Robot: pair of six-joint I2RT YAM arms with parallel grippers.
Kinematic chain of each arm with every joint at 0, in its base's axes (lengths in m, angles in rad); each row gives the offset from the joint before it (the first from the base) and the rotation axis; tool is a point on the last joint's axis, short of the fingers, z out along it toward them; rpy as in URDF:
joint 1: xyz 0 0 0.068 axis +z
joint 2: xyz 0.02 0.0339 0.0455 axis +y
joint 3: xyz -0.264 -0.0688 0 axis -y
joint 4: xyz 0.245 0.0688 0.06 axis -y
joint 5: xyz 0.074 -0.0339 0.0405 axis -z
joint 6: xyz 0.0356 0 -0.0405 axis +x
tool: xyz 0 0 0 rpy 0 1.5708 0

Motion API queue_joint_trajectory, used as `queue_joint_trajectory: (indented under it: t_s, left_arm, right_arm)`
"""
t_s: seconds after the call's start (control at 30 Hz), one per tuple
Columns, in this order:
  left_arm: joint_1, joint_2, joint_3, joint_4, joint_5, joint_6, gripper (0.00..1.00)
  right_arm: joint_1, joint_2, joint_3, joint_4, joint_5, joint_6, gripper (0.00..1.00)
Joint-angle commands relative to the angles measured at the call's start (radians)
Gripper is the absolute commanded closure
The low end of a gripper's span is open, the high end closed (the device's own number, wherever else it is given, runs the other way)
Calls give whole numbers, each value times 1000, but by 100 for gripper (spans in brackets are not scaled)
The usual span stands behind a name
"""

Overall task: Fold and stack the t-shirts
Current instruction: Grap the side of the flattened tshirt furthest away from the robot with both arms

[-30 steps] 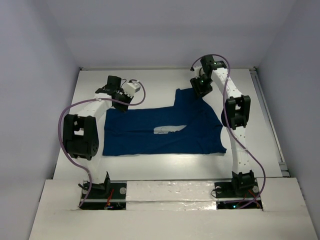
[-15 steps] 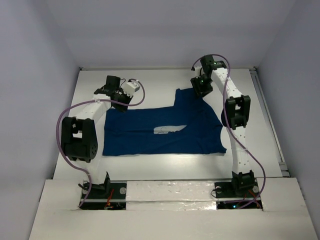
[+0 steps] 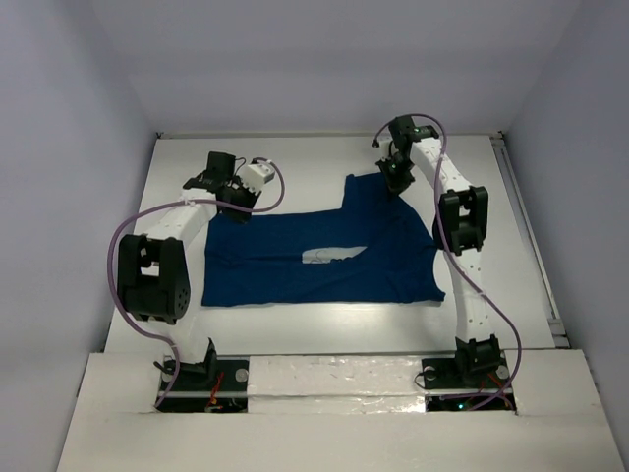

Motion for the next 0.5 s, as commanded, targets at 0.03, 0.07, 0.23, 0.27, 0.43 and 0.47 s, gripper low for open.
queue_joint_trajectory:
  t_s: [0.03, 0.07, 0.23, 0.27, 0.43, 0.47]
  left_arm:
    - [5, -58, -32, 11, 16, -4, 99]
    - [5, -62, -37, 13, 16, -1, 99]
    - [5, -87, -68, 27, 2, 11, 100]
    - [5, -88, -71, 28, 2, 11, 100]
    - [5, -97, -77, 31, 16, 5, 100]
    - [5, -99, -80, 30, 19, 5, 100]
  right_arm:
    - [8, -143, -174, 34, 4, -32, 100]
    - [8, -163, -207, 31, 4, -43, 100]
    - [8, -308, -420, 52, 29, -86, 100]
    - [8, -325, -434, 63, 34, -90, 100]
    - [8, -329, -361, 33, 42, -83, 100]
    - [8, -298, -295, 23, 30, -83, 98]
